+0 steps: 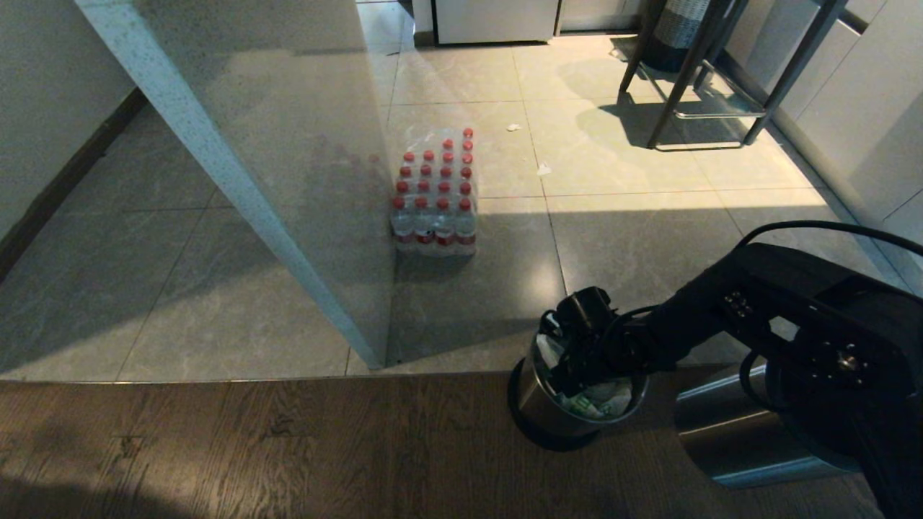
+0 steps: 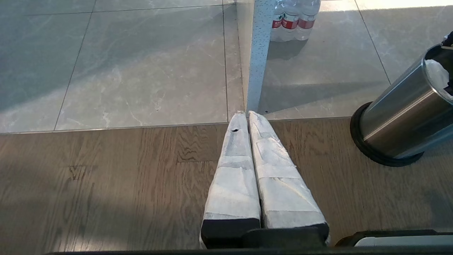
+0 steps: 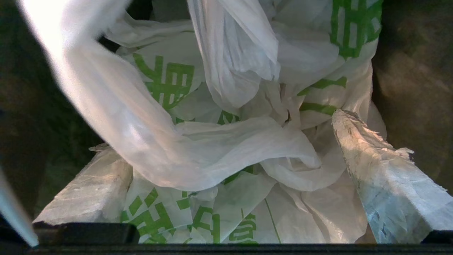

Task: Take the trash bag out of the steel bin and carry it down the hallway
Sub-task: Pick up the trash bag

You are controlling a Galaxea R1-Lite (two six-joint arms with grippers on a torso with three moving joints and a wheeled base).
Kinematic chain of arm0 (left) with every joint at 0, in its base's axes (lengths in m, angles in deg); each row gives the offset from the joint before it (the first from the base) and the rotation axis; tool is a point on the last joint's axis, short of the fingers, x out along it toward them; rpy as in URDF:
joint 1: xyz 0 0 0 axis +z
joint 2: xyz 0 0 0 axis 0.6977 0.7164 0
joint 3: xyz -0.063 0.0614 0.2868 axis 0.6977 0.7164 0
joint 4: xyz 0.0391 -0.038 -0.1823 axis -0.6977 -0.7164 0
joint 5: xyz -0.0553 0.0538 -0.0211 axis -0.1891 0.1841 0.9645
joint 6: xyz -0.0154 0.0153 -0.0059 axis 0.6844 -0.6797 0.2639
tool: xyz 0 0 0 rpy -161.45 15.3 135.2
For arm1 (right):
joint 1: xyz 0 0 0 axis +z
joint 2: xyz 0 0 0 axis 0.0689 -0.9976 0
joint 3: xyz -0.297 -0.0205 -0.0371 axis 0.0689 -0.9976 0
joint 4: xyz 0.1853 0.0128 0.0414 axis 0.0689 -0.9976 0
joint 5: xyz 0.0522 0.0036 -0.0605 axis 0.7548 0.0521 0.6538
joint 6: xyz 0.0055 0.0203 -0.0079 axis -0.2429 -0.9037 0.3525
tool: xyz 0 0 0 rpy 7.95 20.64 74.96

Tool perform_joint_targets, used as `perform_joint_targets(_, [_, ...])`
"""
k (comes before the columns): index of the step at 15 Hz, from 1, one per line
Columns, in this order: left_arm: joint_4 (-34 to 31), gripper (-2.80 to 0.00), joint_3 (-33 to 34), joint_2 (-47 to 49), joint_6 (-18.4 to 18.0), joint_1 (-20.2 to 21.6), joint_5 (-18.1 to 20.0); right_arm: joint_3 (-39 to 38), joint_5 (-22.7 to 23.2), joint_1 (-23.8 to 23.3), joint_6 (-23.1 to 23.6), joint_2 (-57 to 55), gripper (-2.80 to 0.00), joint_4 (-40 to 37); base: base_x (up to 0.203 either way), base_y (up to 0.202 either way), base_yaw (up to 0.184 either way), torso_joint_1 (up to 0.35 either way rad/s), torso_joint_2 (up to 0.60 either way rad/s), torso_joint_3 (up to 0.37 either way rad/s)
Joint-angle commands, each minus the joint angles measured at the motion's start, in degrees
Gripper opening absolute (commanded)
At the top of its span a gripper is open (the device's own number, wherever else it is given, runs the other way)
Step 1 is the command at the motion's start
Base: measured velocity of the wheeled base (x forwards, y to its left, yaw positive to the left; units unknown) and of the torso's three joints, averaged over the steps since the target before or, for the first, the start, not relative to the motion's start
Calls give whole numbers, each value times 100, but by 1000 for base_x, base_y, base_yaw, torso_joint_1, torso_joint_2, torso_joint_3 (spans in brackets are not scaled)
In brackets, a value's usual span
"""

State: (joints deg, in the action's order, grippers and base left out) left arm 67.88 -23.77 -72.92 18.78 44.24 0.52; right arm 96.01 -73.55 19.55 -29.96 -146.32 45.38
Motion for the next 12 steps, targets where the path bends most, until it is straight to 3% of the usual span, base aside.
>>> perform_joint_targets(1, [1, -280, 0, 6, 0, 0, -6, 11, -10, 5, 6, -18, 0, 3, 0, 0, 0, 0, 0, 0])
perform_joint_targets(8, [1, -280, 0, 6, 0, 0, 1, -48, 8, 32, -46, 44, 0, 15, 0, 0, 0, 0, 0, 0])
perform_joint_targets(9, [1, -280, 0, 6, 0, 0, -7, 26, 15, 39, -20, 20, -280, 4, 0, 0, 0, 0, 0, 0])
perform_joint_targets(12, [1, -280, 0, 6, 0, 0, -8, 112, -2, 102, -8, -49, -280, -14, 0, 0, 0, 0, 0, 0])
